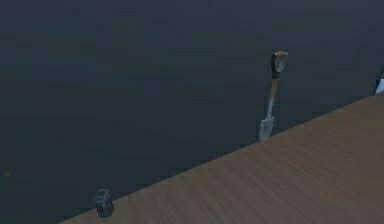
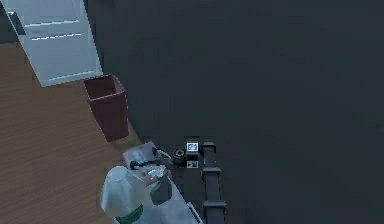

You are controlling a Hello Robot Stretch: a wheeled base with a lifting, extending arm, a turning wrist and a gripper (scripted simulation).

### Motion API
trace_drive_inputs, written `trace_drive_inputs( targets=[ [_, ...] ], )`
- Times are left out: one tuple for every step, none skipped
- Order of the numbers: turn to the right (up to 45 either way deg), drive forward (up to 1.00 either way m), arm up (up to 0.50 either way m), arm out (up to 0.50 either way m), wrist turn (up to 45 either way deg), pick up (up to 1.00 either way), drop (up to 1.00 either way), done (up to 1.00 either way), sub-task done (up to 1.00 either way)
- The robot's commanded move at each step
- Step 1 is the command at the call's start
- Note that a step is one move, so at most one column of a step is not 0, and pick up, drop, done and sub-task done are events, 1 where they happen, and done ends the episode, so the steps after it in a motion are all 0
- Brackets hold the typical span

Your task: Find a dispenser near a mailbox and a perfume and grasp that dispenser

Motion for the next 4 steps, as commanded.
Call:
trace_drive_inputs(
  targets=[
    [0.0,0.0,-0.3,0.0,0.0,0.0,0.0,0.0,0.0],
    [0.0,0.0,0.0,0.0,0.0,1.0,0.0,0.0,0.0],
    [0.0,0.0,0.1,0.0,0.0,0.0,0.0,0.0,0.0],
    [0.0,0.0,0.0,0.0,0.0,0.0,0.0,1.0,0.0]
  ],
)
